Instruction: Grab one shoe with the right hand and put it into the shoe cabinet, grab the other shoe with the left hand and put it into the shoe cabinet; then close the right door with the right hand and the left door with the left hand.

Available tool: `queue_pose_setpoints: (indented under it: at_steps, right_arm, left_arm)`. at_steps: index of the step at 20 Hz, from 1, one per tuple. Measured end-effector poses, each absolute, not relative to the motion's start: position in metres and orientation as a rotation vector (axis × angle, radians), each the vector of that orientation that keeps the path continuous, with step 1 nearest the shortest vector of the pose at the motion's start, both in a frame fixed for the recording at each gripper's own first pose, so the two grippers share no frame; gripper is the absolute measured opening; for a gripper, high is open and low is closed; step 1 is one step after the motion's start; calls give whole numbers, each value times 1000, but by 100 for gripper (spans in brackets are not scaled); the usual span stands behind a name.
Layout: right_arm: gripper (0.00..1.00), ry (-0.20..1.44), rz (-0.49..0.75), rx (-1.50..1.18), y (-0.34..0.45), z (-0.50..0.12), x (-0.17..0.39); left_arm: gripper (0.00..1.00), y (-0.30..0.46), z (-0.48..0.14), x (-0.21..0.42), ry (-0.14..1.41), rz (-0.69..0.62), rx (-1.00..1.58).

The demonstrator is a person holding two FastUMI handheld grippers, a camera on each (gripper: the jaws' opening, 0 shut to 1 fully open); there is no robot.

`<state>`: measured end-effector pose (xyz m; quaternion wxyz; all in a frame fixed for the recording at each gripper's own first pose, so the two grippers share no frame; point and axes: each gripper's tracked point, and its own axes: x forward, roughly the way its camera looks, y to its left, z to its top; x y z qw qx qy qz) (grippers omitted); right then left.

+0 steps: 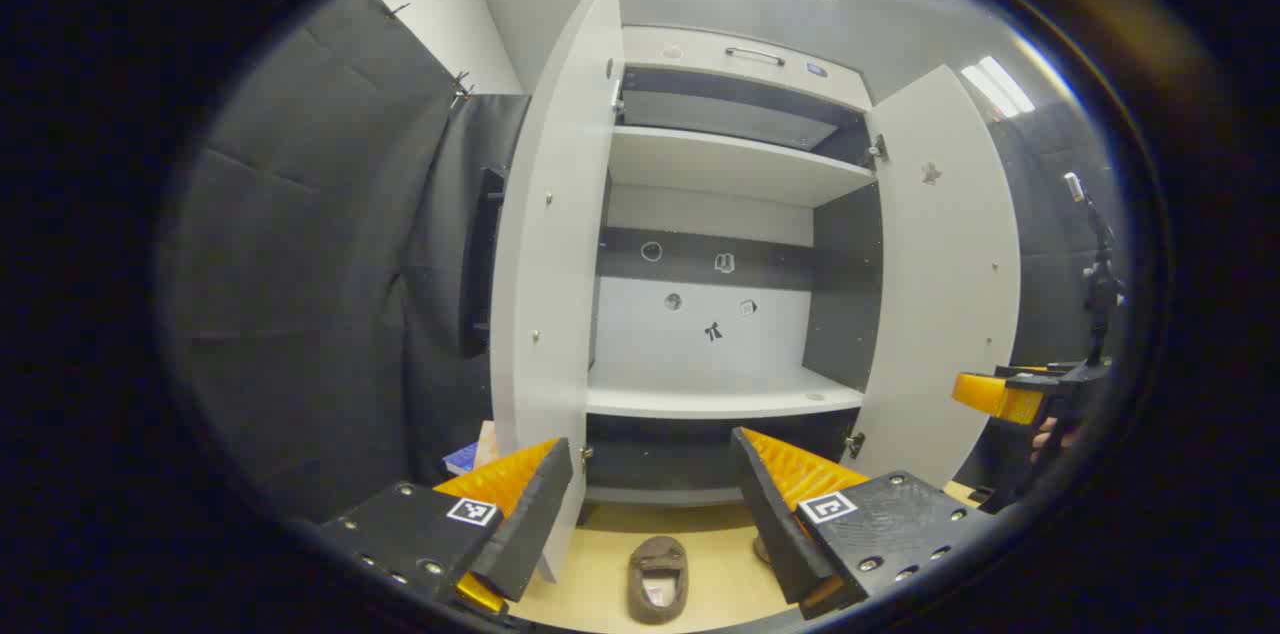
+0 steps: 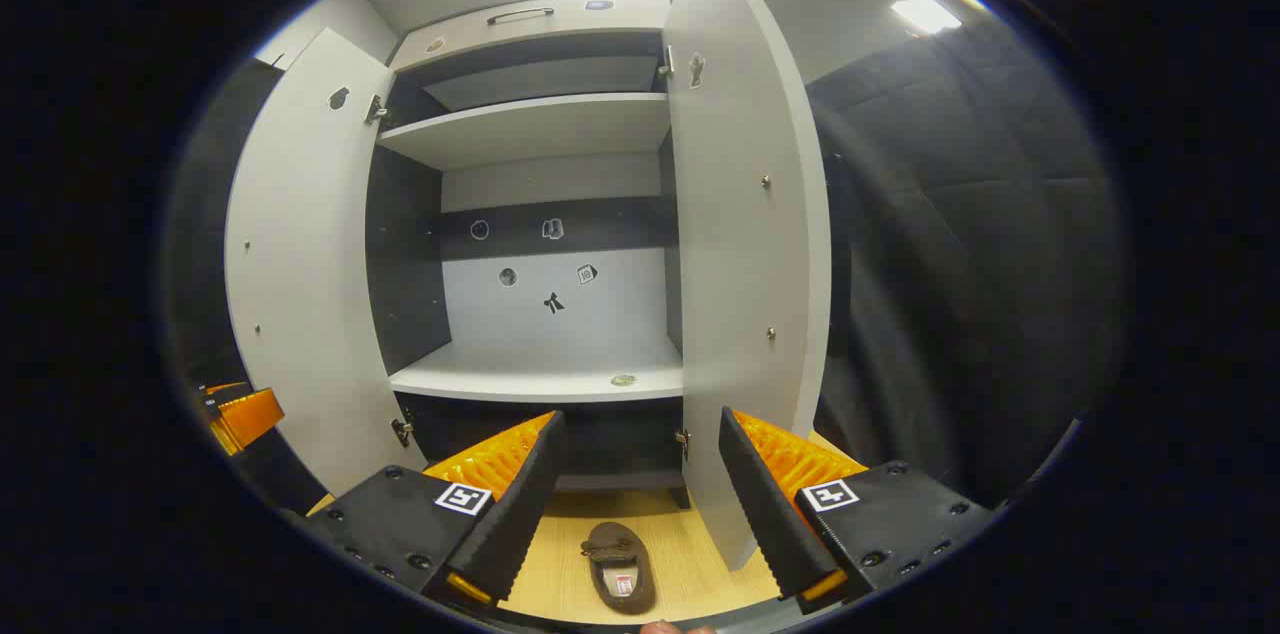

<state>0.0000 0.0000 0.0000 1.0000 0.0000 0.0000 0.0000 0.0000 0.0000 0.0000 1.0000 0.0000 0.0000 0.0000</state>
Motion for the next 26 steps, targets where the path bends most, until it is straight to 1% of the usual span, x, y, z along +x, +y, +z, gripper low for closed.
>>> queue_pose_setpoints:
  at_steps: [4, 9, 10, 12, 13, 14, 16, 17, 19, 21, 25, 26]
  right_arm:
    - [97, -3, 29, 0, 4, 3, 4]
    - [97, -6, 43, 2, 4, 3, 4]
    - [97, -5, 47, -1, 4, 2, 3]
    - [97, -8, 39, -2, 1, 0, 3]
    - [96, -8, 36, -3, 0, -2, 3]
    - [97, -1, 33, -1, -1, -5, 4]
    - [97, 11, 30, 17, -1, -8, 5]
    - [97, 17, 35, 26, 0, -9, 5]
    - [97, 45, 45, 39, 4, -14, 7]
    - [97, 65, 53, 61, 7, -16, 9]
    - [98, 105, 87, 67, 19, -21, 17]
    - [98, 111, 100, 62, 23, -23, 19]
  left_arm:
    - [99, 1, 9, -2, 18, 14, -2]
    - [99, -9, 21, 3, 11, -10, 6]
    - [92, -13, 22, 5, 6, -15, 2]
    - [93, -16, 23, 10, 4, -8, -21]
    - [99, -18, 28, 12, -11, 1, -32]
    - [92, -17, 32, 13, -31, 14, -39]
    - [92, -13, 34, 12, -49, 41, -32]
    - [97, -10, 31, 10, -44, 52, -27]
    - [92, -17, 27, 6, -46, 6, -63]
    - [92, -23, 35, 2, -79, -32, -126]
    - [92, -12, 31, -5, -71, -13, -127]
    - [99, -12, 30, -8, -68, -11, -121]
